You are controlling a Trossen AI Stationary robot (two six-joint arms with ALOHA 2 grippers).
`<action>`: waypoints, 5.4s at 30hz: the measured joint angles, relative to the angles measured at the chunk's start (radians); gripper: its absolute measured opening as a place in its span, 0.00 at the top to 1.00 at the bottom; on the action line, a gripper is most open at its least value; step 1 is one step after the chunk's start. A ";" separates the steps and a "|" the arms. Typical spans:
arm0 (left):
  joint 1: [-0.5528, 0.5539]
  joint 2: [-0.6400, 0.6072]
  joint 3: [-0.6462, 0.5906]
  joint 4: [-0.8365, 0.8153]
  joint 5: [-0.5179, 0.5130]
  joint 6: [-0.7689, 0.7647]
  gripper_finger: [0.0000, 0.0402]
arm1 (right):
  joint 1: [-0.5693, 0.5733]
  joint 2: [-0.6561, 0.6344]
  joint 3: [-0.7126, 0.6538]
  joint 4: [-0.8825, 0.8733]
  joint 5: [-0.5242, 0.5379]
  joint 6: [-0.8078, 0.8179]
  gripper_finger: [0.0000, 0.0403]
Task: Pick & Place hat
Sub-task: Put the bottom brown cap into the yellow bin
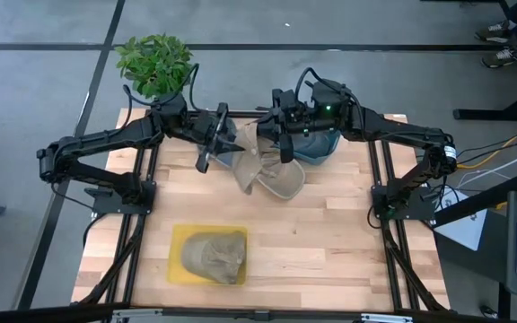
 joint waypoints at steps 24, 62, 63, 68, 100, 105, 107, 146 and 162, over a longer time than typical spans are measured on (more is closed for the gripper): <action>-0.113 -0.279 0.000 -0.535 -0.291 -0.260 0.98 | 0.000 -0.046 0.000 -0.314 -0.113 -0.047 0.58; -0.928 -0.001 0.000 -0.822 -0.834 -0.969 0.97 | 0.004 -0.057 0.000 -0.664 -0.042 -0.163 0.57; -0.938 0.018 0.000 -0.821 -0.845 -0.969 0.97 | 0.004 -0.057 0.000 -0.665 -0.042 -0.163 0.57; -0.983 0.115 0.000 -0.816 -0.884 -0.965 0.97 | 0.004 -0.057 0.000 -0.665 -0.042 -0.164 0.57; -1.026 0.347 0.000 -0.802 -1.032 -1.107 0.69 | 0.004 -0.056 0.000 -0.726 -0.042 -0.166 0.57; -1.000 0.322 0.000 -0.806 -1.038 -1.175 0.56 | 0.004 -0.056 0.000 -0.726 -0.041 -0.181 0.57; -0.987 0.297 0.000 -0.807 -1.010 -1.176 0.53 | 0.004 -0.056 0.000 -0.725 -0.041 -0.184 0.57; -1.045 0.427 0.000 -0.491 -0.594 -0.753 0.99 | 0.004 -0.056 0.000 -0.723 -0.023 -0.160 0.57; -0.989 0.452 -0.018 -0.617 -0.813 -0.717 1.00 | 0.004 -0.056 0.000 -0.723 -0.023 -0.127 0.57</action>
